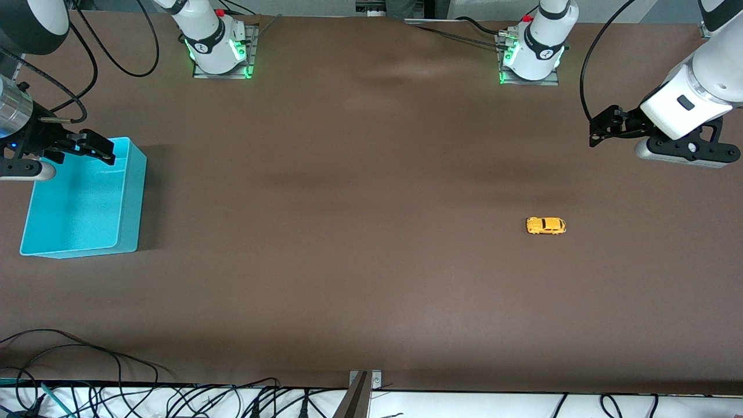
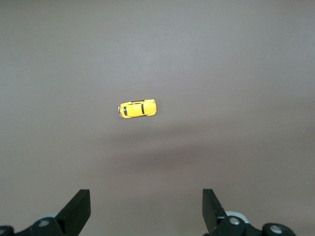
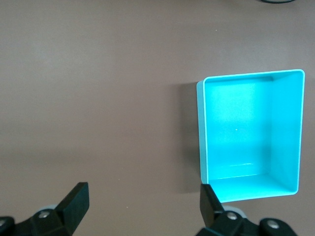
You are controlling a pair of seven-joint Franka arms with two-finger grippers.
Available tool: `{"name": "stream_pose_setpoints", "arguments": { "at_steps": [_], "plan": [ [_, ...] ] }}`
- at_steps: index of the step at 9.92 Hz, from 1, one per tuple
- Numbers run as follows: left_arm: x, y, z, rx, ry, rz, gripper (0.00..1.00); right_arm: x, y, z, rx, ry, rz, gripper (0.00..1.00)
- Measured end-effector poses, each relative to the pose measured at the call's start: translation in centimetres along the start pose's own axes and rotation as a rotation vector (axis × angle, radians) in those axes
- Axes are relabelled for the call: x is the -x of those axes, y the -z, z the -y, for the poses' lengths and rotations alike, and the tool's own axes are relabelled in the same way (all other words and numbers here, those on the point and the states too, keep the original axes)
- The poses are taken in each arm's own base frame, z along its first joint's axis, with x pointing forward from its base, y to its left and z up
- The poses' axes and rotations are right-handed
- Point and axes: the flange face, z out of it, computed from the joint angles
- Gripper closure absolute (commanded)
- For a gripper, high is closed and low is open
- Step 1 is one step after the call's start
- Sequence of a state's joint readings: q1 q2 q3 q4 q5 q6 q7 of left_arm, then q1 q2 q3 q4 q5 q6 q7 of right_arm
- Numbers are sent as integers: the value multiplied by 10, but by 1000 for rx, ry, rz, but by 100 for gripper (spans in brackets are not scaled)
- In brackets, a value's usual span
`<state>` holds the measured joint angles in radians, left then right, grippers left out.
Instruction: Wind up and store yellow beetle car
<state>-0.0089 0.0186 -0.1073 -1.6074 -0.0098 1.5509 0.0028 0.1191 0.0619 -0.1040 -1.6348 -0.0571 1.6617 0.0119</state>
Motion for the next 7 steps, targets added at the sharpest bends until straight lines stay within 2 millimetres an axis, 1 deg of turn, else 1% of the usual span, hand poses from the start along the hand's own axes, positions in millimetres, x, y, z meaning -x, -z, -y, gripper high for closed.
{"name": "stream_pose_setpoints", "arguments": {
  "at_steps": [7],
  "plan": [
    [0, 0, 1, 0, 1, 3, 0, 0, 0, 1, -22, -11, 0, 0]
  ]
}}
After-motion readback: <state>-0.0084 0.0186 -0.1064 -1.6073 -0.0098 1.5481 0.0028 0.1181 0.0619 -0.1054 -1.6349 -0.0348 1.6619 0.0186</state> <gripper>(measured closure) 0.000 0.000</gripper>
